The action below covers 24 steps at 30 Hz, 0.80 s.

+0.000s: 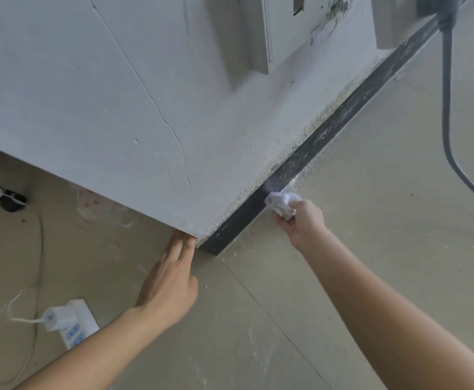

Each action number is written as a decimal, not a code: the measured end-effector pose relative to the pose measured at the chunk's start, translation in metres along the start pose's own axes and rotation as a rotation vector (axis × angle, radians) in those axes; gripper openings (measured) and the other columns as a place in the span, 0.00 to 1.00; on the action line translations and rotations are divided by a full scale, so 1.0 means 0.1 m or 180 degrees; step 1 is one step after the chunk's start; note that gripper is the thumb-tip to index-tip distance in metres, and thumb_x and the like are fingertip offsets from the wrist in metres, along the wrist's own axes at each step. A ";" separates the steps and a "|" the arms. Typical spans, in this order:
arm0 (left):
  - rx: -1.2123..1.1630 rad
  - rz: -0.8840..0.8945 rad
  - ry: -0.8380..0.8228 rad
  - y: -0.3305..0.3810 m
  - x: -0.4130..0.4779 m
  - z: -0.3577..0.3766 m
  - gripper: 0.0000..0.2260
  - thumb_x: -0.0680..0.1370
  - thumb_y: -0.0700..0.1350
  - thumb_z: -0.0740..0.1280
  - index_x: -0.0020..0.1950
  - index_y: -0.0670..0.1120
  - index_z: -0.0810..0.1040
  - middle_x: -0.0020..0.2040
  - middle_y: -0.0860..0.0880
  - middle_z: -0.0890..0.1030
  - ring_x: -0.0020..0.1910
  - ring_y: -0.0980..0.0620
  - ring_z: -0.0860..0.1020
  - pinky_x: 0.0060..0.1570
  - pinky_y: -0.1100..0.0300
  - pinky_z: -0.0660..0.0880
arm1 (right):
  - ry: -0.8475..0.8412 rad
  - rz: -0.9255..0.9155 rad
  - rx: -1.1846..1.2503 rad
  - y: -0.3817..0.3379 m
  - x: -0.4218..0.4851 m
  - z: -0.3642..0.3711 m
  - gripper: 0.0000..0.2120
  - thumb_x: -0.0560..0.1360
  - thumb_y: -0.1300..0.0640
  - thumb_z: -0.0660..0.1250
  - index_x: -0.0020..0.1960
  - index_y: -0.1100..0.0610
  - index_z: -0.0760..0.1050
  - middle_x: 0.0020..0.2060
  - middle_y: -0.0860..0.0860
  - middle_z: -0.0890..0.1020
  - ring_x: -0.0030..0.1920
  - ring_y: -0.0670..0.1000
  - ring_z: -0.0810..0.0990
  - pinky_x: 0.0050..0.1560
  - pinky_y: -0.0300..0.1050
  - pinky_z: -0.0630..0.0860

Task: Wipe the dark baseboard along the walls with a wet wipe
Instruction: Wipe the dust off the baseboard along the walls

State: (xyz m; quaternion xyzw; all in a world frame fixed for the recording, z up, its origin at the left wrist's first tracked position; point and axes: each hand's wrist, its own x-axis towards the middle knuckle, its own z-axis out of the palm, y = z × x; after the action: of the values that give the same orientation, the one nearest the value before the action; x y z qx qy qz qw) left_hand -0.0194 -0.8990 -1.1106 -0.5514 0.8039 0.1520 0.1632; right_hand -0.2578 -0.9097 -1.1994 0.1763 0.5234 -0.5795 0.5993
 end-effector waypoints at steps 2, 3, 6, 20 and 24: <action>0.0017 -0.0032 -0.0006 0.04 0.00 -0.01 0.32 0.77 0.40 0.56 0.78 0.46 0.45 0.78 0.49 0.41 0.77 0.51 0.48 0.68 0.61 0.60 | -0.0281 0.0333 -0.0411 0.31 -0.07 -0.01 0.17 0.75 0.70 0.58 0.61 0.66 0.75 0.56 0.65 0.78 0.47 0.58 0.82 0.33 0.44 0.81; 0.0042 -0.0024 -0.0004 0.05 0.00 -0.02 0.32 0.77 0.40 0.56 0.78 0.46 0.44 0.78 0.49 0.41 0.77 0.51 0.48 0.68 0.61 0.60 | -0.0473 0.0523 -0.0690 0.48 -0.16 0.03 0.15 0.75 0.70 0.57 0.60 0.67 0.75 0.54 0.65 0.79 0.43 0.57 0.82 0.31 0.43 0.81; 0.0103 -0.0064 -0.0040 0.06 0.00 -0.02 0.32 0.77 0.41 0.57 0.78 0.47 0.44 0.78 0.49 0.40 0.76 0.50 0.50 0.66 0.60 0.61 | -0.1040 0.0897 -0.1601 0.93 -0.40 0.18 0.13 0.77 0.69 0.58 0.59 0.71 0.72 0.50 0.64 0.79 0.39 0.56 0.81 0.31 0.43 0.81; 0.0095 -0.0222 -0.0087 0.19 -0.02 0.00 0.31 0.77 0.41 0.58 0.77 0.45 0.46 0.78 0.47 0.43 0.75 0.47 0.56 0.65 0.57 0.63 | -0.0349 -0.0055 0.0215 -0.10 -0.20 0.03 0.12 0.77 0.70 0.57 0.46 0.65 0.79 0.43 0.61 0.81 0.36 0.52 0.79 0.41 0.44 0.80; 0.0125 -0.0200 -0.0081 0.20 -0.01 -0.01 0.32 0.77 0.40 0.57 0.77 0.46 0.44 0.78 0.48 0.41 0.75 0.47 0.56 0.64 0.58 0.63 | -0.0741 0.0695 -0.1288 0.72 -0.30 0.07 0.12 0.77 0.67 0.58 0.57 0.66 0.77 0.47 0.60 0.80 0.34 0.51 0.78 0.31 0.43 0.79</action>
State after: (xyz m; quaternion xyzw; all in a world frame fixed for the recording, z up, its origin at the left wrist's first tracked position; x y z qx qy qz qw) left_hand -0.0379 -0.8916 -1.1080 -0.5711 0.7868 0.1381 0.1889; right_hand -0.1851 -0.8806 -1.2000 0.0404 0.5340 -0.4113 0.7376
